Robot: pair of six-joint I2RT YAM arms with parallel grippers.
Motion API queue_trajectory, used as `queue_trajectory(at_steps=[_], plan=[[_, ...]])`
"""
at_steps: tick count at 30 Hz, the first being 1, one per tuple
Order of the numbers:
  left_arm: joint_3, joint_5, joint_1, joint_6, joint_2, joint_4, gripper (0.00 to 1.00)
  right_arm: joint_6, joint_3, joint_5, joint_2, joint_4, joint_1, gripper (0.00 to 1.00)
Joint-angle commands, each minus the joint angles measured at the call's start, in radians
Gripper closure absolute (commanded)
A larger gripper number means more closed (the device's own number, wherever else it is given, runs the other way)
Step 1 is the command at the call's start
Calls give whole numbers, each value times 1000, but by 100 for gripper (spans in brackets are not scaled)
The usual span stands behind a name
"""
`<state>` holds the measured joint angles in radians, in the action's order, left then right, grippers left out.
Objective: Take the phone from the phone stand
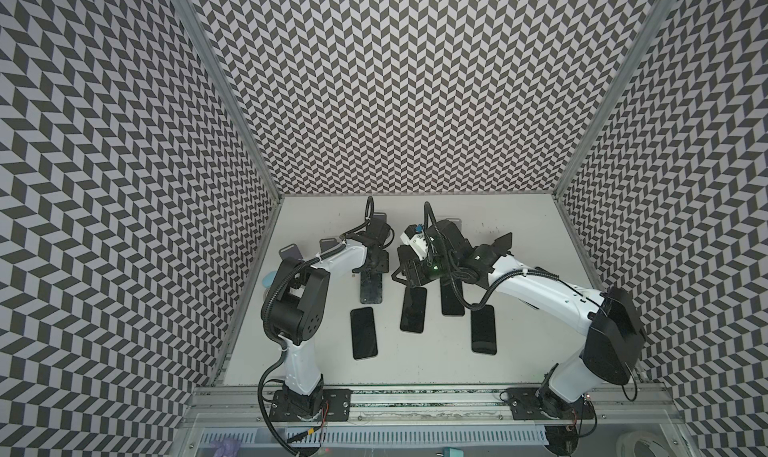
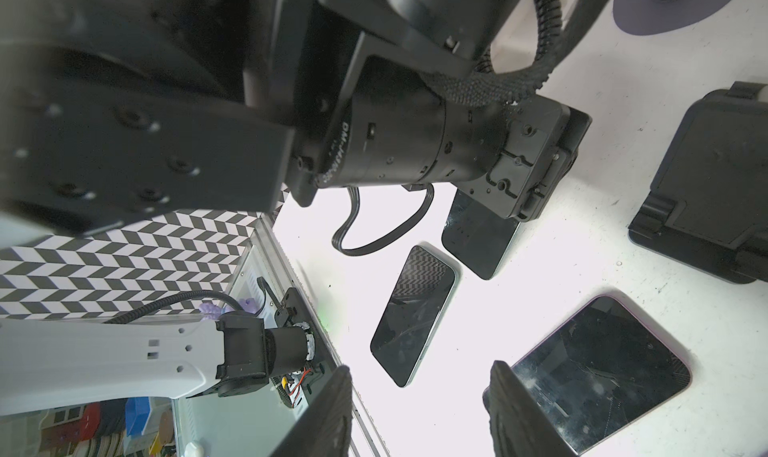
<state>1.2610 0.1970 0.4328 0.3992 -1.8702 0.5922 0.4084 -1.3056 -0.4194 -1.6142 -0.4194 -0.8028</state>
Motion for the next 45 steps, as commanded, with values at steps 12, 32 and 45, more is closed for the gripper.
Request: queue_trajectory(at_steps=[12, 32, 45], plan=[[-24, 36, -14, 21, -38, -96, 48, -22, -30, 18, 24, -39, -4, 48], [-72, 45, -18, 20, -74, -150, 48, -22, -44, 30, 7, -65, -4, 48], [-74, 35, -27, 25, -68, -138, 45, -26, -42, 30, 18, -64, -5, 46]])
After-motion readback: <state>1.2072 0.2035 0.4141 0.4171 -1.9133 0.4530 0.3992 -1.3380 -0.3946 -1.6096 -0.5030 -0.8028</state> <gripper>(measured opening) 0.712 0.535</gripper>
